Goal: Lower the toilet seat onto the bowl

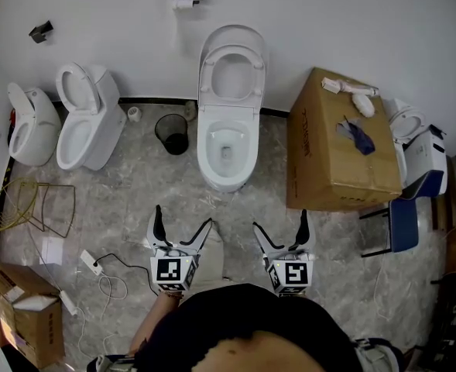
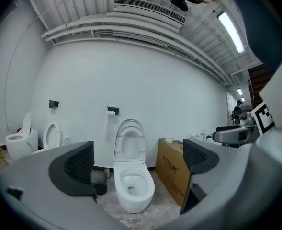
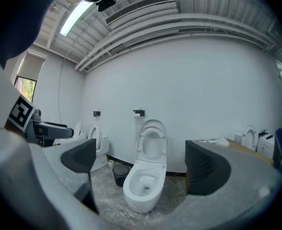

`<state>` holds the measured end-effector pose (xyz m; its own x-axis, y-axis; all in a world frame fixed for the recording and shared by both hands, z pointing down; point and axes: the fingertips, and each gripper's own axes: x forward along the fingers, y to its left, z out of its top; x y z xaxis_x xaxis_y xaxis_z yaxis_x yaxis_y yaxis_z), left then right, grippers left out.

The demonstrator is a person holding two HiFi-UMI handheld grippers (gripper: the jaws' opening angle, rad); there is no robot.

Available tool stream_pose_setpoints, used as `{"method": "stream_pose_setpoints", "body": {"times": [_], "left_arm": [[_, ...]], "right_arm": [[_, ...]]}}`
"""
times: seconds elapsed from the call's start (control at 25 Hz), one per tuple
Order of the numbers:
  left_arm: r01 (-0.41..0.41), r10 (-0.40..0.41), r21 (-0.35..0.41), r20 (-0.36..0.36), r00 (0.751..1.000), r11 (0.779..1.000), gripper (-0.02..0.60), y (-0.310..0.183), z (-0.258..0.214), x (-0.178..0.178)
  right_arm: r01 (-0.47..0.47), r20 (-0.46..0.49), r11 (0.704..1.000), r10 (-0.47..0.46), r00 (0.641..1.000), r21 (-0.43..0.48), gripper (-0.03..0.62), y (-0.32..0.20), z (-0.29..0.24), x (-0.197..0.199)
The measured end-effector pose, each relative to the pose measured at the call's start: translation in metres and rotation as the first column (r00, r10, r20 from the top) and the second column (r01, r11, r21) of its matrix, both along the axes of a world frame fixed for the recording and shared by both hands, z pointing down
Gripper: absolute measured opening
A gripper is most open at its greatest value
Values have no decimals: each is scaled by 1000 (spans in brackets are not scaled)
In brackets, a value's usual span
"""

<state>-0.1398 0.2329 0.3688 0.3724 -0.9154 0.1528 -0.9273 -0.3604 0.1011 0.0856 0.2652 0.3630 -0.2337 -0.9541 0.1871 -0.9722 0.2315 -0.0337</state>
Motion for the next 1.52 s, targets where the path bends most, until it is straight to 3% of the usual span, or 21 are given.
{"method": "stream_pose_setpoints", "body": {"times": [0.44,0.6,0.76,1.0,1.2,1.36,1.52], "left_arm": [[-45,46,-9,14,999,999,551,-110,-4,-9],[-63,63,-45,6,998,997,551,-147,5,-16],[-77,77,-3,19,997,997,551,-183,-4,-20],[-99,100,-7,33,994,995,551,-215,1,-26],[-87,87,-15,22,996,996,551,-238,6,-33],[-64,66,-62,26,997,996,551,-252,15,-38],[-60,61,-15,31,998,998,551,-273,12,-38]], "right_arm": [[-36,5,999,36,999,-17,565,-105,-6,-18],[-72,11,997,72,997,-13,565,-139,-5,-18],[-68,7,998,68,998,9,565,-171,-13,-27],[-89,-11,996,89,996,24,565,-200,-11,-29],[-40,-55,999,42,998,37,565,-221,-3,-36],[-59,-54,998,61,997,27,563,-239,5,-29],[-60,-51,998,61,997,33,563,-263,6,-18]]}}
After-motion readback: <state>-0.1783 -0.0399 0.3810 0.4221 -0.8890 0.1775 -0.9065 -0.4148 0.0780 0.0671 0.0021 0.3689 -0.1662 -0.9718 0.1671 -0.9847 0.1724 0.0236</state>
